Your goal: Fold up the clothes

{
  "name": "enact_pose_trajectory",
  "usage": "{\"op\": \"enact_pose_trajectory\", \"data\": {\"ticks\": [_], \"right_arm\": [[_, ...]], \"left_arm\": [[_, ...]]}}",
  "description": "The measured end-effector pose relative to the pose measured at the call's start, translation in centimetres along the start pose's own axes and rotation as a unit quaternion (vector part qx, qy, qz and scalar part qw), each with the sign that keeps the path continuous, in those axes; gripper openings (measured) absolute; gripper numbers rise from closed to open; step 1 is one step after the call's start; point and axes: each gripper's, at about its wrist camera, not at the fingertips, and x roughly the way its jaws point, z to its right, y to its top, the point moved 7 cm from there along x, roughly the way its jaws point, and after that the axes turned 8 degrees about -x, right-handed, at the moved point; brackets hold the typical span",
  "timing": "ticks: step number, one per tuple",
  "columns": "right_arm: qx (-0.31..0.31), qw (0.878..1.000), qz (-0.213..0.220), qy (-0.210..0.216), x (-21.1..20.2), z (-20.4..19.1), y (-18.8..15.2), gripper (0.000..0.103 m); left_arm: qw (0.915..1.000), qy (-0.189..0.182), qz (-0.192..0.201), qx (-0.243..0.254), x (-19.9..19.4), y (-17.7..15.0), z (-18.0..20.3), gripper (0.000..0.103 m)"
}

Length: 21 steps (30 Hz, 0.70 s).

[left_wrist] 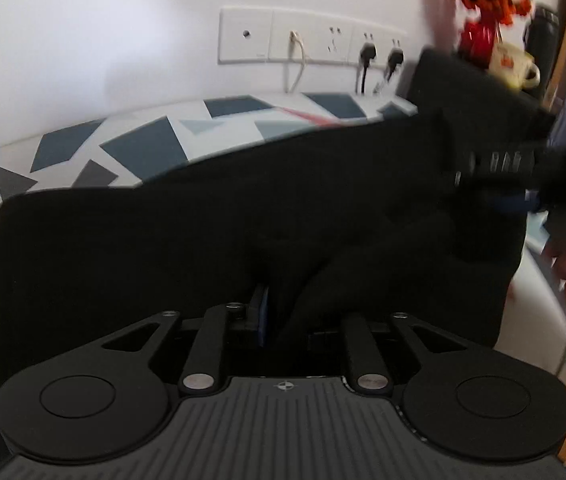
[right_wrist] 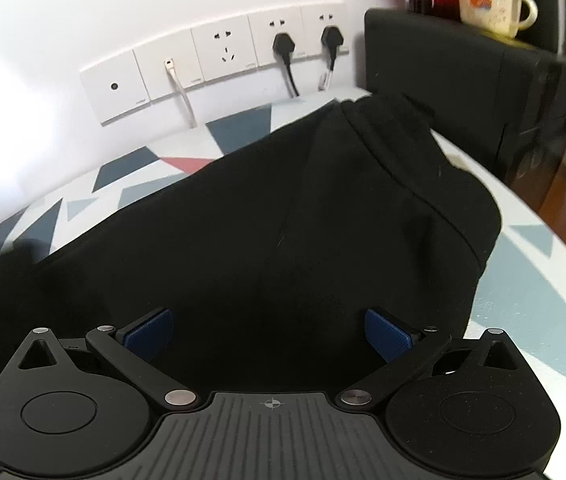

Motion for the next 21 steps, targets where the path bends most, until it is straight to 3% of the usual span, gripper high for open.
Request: {"op": "enact_pose_trajectory", "data": {"ticks": [2, 7, 10, 11, 14, 19, 21], "right_arm": [[0.008, 1.000, -0.010, 0.021, -0.1, 0.3, 0.0, 0.102], [0.030, 0.996, -0.029, 0.082, -0.7, -0.9, 0.3, 0.102], [0.058, 0.990, -0.040, 0.122, -1.2, -1.8, 0.8, 0.102], [0.074, 0.987, -0.043, 0.133, -1.4, -2.2, 1.0, 0.102], [0.093, 0.983, -0.049, 0.151, -1.4, -3.6, 1.9, 0.102], [0.060, 0.985, -0.057, 0.153, -0.9, -7.6, 2.4, 0.102], [0.038, 0.985, -0.068, 0.153, -0.6, -9.6, 2.1, 0.102]], "left_arm": [[1.0000, -0.003, -0.005, -0.004, -0.2, 0.0, 0.3, 0.023], [0.9977, -0.053, -0.020, -0.037, -2.4, 1.0, -0.4, 0.034], [0.9972, -0.069, -0.009, -0.028, -4.5, 1.5, -1.3, 0.054], [0.9972, -0.067, -0.003, -0.031, -5.4, 1.4, -1.9, 0.066], [0.9971, -0.062, 0.016, -0.040, -7.8, 1.1, -3.6, 0.069], [0.9969, 0.028, 0.014, -0.072, -8.8, -1.0, -8.4, 0.070], [0.9958, 0.047, 0.019, -0.076, -9.1, -1.6, -9.8, 0.072]]}}
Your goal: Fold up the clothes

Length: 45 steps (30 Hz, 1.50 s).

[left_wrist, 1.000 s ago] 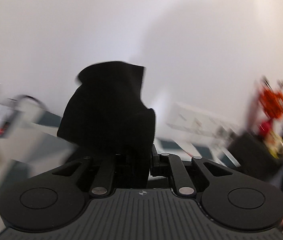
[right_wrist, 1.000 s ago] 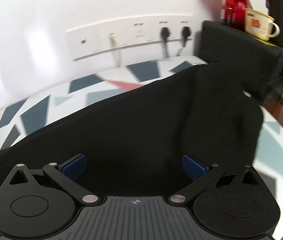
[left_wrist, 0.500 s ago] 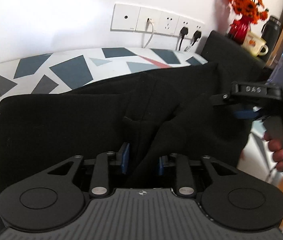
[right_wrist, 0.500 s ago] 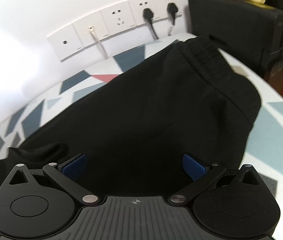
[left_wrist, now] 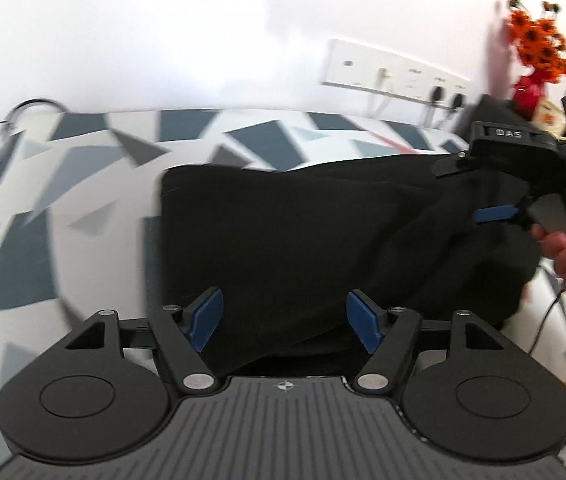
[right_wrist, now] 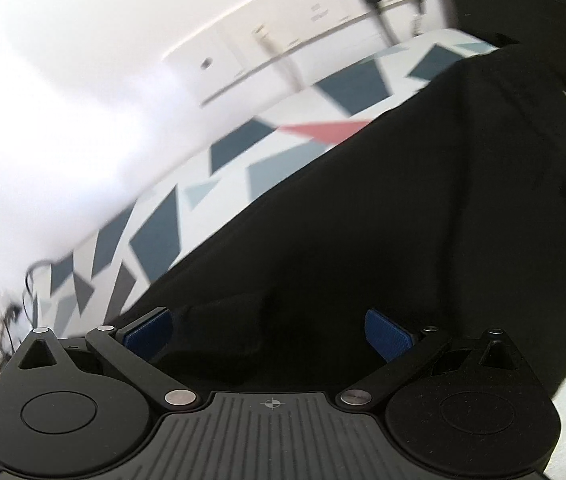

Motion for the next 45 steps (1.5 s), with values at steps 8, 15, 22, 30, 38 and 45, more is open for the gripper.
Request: {"op": "enact_pose_trajectory", "data": {"ticks": [8, 15, 22, 30, 38, 45], "right_arm": [[-0.052, 0.996, -0.058, -0.034, -0.2, -1.7, -3.4, 0.077], [-0.001, 0.997, -0.073, -0.006, -1.5, -0.5, -4.9, 0.077], [0.154, 0.979, -0.110, 0.070, -0.1, 0.6, -4.2, 0.082], [0.152, 0.981, -0.112, 0.047, 0.5, -0.3, -3.5, 0.029], [0.069, 0.989, -0.058, 0.117, -1.2, -7.8, 2.3, 0.024], [0.012, 0.972, 0.020, 0.234, -5.4, -11.6, 6.6, 0.023]], "left_arm": [[0.9994, 0.016, 0.006, -0.029, -0.1, -0.1, -3.2, 0.076], [0.9999, 0.004, -0.011, -0.006, 0.3, -1.3, -3.5, 0.076], [0.9997, 0.002, -0.016, -0.018, 0.9, -2.0, -3.7, 0.078], [0.9973, 0.000, -0.003, -0.073, 0.2, -2.2, -4.1, 0.078], [0.9971, -0.003, 0.071, -0.027, -3.3, -1.2, -1.7, 0.079], [0.9971, 0.051, 0.056, -0.014, -0.8, -1.6, -1.0, 0.079]]}}
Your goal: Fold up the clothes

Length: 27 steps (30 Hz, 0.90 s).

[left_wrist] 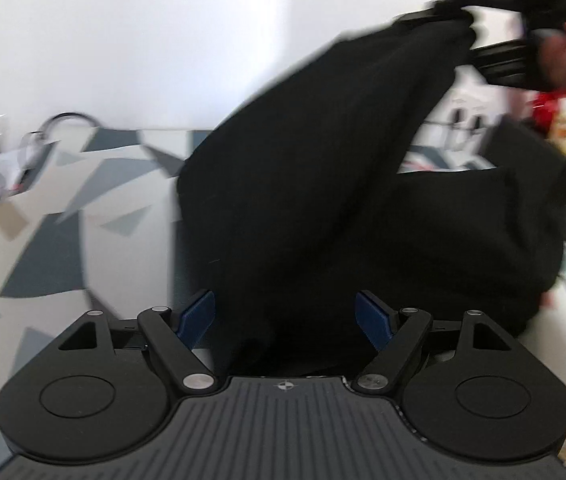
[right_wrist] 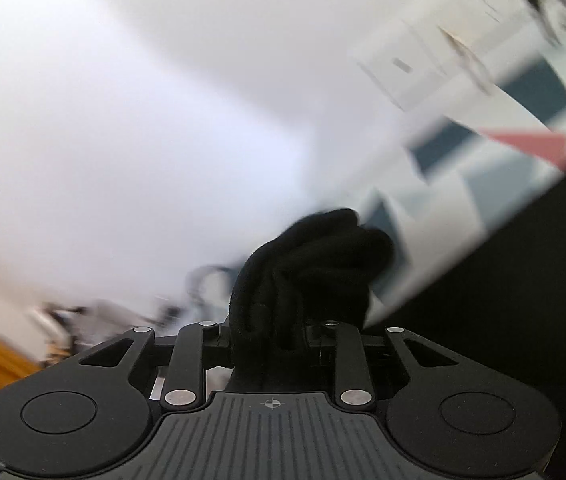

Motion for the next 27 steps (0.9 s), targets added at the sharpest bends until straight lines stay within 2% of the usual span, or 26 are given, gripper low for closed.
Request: {"op": "enact_pose_trajectory", "data": {"ticks": [1, 4, 6, 9, 12, 16, 20, 22, 23, 24, 25, 27], "right_arm": [[-0.007, 1.000, -0.003, -0.006, -0.3, 0.3, 0.1, 0.023], [0.013, 0.997, -0.031, -0.069, -0.1, 4.2, -1.5, 0.023], [0.043, 0.991, -0.052, -0.115, -0.1, 7.8, -3.7, 0.022], [0.082, 0.981, -0.074, -0.157, -0.4, 12.5, -6.5, 0.022], [0.104, 0.978, -0.082, -0.159, -0.8, 14.2, -8.5, 0.022], [0.108, 0.982, -0.079, -0.134, -0.8, 14.0, -9.5, 0.022], [0.061, 0.981, -0.087, -0.163, -0.1, 14.2, -9.8, 0.023], [0.051, 0.979, -0.083, -0.179, -0.5, 14.7, -10.3, 0.033], [0.047, 0.977, -0.080, -0.190, -0.9, 14.8, -10.6, 0.050], [0.042, 0.976, -0.077, -0.201, -1.3, 14.9, -10.8, 0.062], [0.042, 0.976, -0.077, -0.199, -1.8, 15.0, -11.0, 0.062], [0.050, 0.979, -0.093, -0.172, -3.1, 14.9, -11.3, 0.067]], "left_arm": [[0.9996, 0.022, -0.003, -0.014, 0.6, -0.1, -0.8, 0.079], [0.9971, 0.062, -0.019, -0.040, 2.1, -0.4, -2.6, 0.079], [0.9949, 0.092, -0.039, -0.018, 2.8, -1.1, -3.0, 0.079], [0.9920, 0.117, -0.045, 0.003, 2.9, -2.0, -3.5, 0.083], [0.9903, 0.126, -0.050, -0.031, 2.8, -1.9, -4.5, 0.083], [0.9877, 0.140, -0.043, -0.055, 2.4, -1.8, -5.5, 0.083], [0.9890, 0.111, -0.066, -0.073, 2.6, -2.0, -5.8, 0.083], [0.9880, 0.091, -0.084, -0.092, 2.3, -2.1, -6.0, 0.083], [0.9883, 0.085, -0.084, -0.096, 1.6, -1.7, -6.0, 0.083], [0.9885, 0.079, -0.083, -0.098, 1.0, -1.4, -5.9, 0.082], [0.9888, 0.072, -0.083, -0.101, 0.3, -1.1, -5.9, 0.080], [0.9932, 0.073, -0.065, -0.063, -1.4, 0.0, -4.5, 0.079]]}}
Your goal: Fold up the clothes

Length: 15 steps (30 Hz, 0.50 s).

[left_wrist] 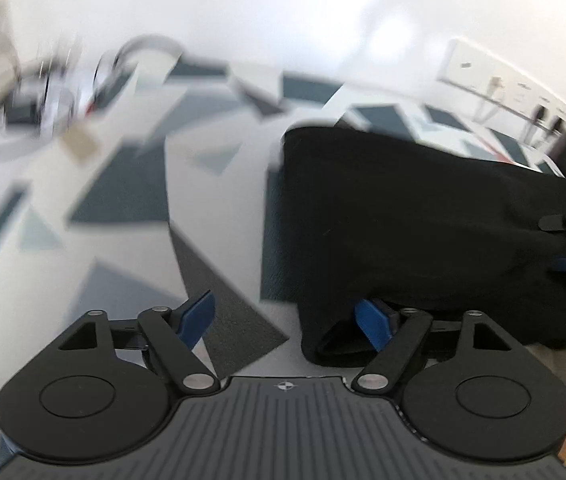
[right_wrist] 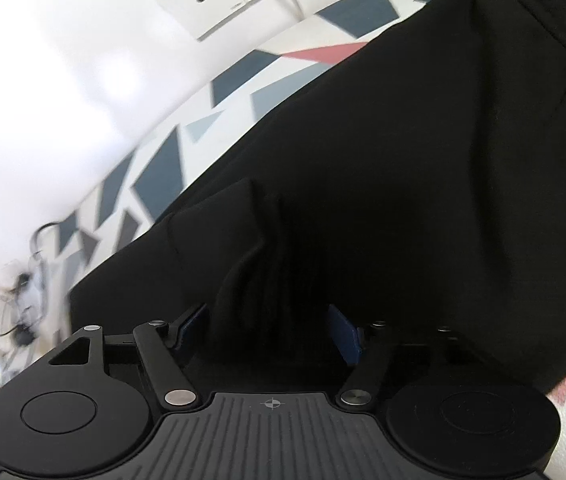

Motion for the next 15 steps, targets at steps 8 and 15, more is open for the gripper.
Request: {"op": "enact_pose_trajectory", "data": {"ticks": [8, 15], "right_arm": [[-0.038, 0.993, 0.104, -0.035, -9.6, 4.0, -0.9, 0.102], [0.050, 0.984, 0.161, -0.058, -14.0, 13.5, -3.2, 0.102]], "left_arm": [[0.9945, -0.083, 0.062, 0.016, -2.8, 3.5, 7.3, 0.082], [0.9893, -0.091, 0.032, 0.109, 3.0, 4.5, 16.6, 0.084]]}}
